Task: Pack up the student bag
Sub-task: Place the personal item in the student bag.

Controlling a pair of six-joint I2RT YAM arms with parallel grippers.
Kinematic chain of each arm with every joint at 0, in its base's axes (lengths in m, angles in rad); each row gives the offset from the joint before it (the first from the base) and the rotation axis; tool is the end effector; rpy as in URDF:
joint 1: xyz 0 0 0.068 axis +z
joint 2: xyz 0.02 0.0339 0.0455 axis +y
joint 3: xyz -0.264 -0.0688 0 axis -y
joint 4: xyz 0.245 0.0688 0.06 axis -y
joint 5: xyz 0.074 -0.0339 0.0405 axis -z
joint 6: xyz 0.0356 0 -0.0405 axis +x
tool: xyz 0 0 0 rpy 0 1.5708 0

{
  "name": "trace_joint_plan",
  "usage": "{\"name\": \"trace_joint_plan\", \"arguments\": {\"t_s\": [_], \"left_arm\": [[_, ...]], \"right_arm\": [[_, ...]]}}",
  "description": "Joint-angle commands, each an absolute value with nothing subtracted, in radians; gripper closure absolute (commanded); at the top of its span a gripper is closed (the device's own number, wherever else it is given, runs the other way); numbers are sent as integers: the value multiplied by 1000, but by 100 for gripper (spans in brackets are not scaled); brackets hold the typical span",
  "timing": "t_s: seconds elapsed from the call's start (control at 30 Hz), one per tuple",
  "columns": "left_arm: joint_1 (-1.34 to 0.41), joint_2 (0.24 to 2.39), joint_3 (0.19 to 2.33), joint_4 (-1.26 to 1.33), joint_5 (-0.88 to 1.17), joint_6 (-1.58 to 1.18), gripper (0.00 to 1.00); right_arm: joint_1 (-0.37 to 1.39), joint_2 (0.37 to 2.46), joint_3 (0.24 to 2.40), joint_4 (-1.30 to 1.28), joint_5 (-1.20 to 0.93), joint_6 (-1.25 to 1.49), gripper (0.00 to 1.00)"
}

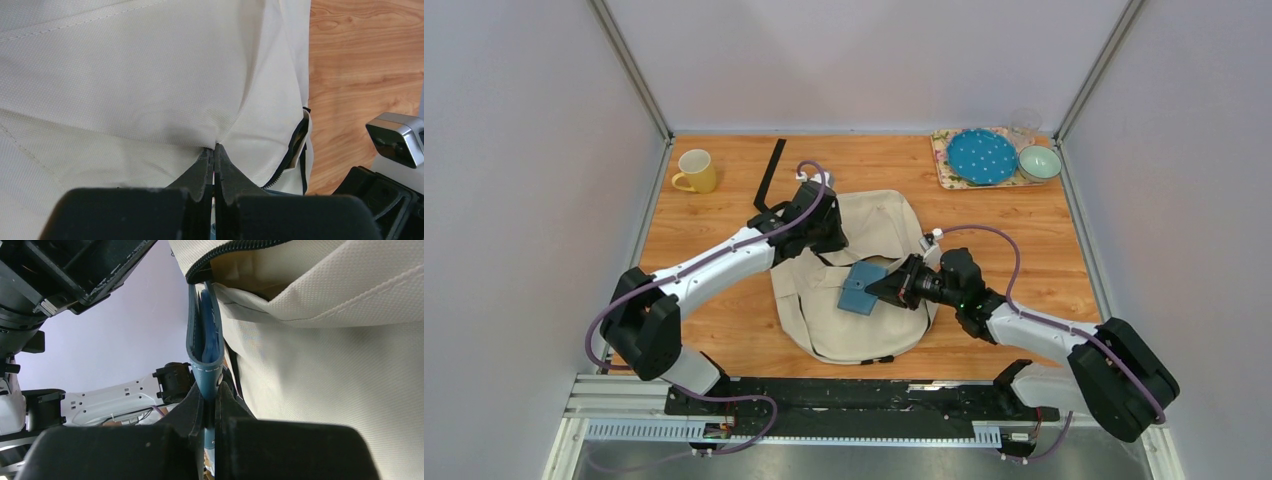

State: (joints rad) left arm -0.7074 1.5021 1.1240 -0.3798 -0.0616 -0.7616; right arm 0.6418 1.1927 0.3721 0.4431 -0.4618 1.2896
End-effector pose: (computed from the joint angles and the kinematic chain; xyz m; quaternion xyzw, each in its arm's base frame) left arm 0.2532 -0.2136 0.2669 -0.0370 0.9174 -0.2439 0.3122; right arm 0.1763 0.1515 0.1815 0.1344 0.8043 0.5575 0.1554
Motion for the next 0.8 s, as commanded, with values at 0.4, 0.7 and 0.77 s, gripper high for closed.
{"name": "trace_joint_plan", "arguments": {"t_s": [0.4, 0.7, 0.77], "left_arm": [[-672, 1419, 1121, -299, -23, -778, 100], [-657, 1402, 1100, -288, -6, -773, 100], [-657, 1393, 1092, -270, 21, -773, 100]], "right_arm": [[649, 1175, 376, 485, -466, 1296, 100], [647, 1175, 362, 497, -469, 1295, 100], [646, 1193, 368, 518, -471, 1302, 100]]}}
